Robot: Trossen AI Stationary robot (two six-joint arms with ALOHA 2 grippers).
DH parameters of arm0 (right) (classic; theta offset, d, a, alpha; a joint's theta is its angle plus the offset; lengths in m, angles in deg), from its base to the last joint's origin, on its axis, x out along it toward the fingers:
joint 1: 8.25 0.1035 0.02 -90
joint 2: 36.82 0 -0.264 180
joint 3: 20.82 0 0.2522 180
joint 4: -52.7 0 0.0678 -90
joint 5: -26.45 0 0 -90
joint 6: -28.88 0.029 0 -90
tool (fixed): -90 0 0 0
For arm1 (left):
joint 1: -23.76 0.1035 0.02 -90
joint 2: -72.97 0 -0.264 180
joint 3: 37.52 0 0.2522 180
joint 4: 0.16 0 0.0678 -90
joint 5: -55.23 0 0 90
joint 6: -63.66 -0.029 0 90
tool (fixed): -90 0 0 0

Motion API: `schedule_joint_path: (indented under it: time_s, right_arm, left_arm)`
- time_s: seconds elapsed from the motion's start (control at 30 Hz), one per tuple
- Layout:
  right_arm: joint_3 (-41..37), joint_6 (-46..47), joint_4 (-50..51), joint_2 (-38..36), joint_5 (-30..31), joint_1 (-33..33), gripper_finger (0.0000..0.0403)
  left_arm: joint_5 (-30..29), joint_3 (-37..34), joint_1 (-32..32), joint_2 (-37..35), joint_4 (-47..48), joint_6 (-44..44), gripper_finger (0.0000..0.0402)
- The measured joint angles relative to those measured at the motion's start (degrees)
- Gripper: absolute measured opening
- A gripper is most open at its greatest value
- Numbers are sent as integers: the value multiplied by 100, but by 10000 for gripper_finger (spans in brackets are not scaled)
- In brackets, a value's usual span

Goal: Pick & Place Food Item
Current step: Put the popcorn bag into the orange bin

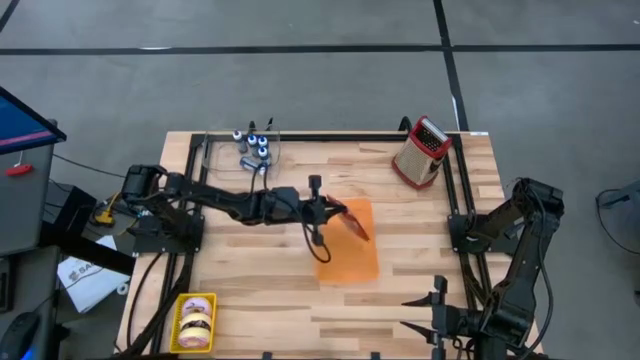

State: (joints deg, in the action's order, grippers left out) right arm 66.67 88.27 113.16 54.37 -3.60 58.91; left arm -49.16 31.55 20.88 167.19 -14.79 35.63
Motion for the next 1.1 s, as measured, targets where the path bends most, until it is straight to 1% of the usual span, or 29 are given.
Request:
schedule_joint_path:
  time_s: [0.1,0.2,0.3,0.4,0.53,0.63,0.87,1.0,1.1]
  right_arm:
    - [0,0,0,0,10,-5,177]
    - [0,0,2,0,12,-7,177]
    - [0,-45,1,0,12,-11,177]
    - [-1,-91,2,0,53,-21,177]
    - [0,-138,34,0,162,-21,177]
    - [0,-138,48,0,163,-21,177]
    - [0,-138,50,0,163,-20,177]
    - [0,-138,52,0,162,-73,177]
    - [0,-140,66,0,158,-94,177]
  left_arm:
    - [24,-296,-5,2,-114,18,0]
    - [25,-618,-20,11,-556,54,0]
    - [244,-831,-26,11,-917,194,0]
    - [316,-951,-67,11,-943,254,0]
    - [977,-1132,-71,11,-966,184,0]
    - [1390,-1263,7,4,-748,256,0]
    - [1548,-1589,37,4,-657,463,0]
    - [1730,-1602,33,4,-600,472,0]
    - [1744,-1602,33,4,-598,458,2]
